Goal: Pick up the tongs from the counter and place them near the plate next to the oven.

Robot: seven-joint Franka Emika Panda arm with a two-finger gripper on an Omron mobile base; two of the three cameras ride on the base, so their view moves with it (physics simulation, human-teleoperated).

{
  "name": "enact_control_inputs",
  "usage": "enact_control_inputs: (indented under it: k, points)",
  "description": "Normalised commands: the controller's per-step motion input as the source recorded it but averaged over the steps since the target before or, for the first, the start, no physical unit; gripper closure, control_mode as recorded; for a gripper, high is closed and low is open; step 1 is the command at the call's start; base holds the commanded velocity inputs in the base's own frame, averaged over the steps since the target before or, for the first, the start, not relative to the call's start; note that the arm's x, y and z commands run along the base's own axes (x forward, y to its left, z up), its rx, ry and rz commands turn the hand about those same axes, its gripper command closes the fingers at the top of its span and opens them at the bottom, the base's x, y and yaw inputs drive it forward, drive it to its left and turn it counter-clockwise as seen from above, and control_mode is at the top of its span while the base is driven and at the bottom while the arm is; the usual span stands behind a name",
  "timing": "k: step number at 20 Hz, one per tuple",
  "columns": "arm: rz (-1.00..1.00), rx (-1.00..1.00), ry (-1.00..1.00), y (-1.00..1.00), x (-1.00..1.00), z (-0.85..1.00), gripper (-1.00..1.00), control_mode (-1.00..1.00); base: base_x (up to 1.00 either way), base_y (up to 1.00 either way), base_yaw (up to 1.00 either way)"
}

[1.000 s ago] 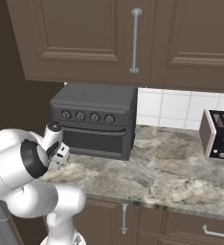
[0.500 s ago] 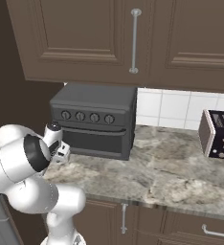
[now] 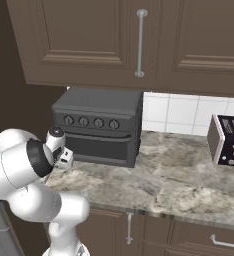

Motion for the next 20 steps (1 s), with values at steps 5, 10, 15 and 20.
enact_control_inputs:
  k: [5,10,15,20]
  points:
    - [0.00,0.04,0.04,-0.32,-0.41,-0.21,1.00,-1.00,0.00,0.00,0.00]
    - [0.00,0.31,0.02,-0.39,-0.67,0.25,1.00,-1.00,0.00,0.00,0.00]
    - [0.00,0.32,0.00,-0.32,-0.78,0.42,1.00,-1.00,0.00,0.00,0.00]
    - [0.01,0.18,0.01,-0.11,-0.66,0.57,1.00,-1.00,0.00,0.00,0.00]
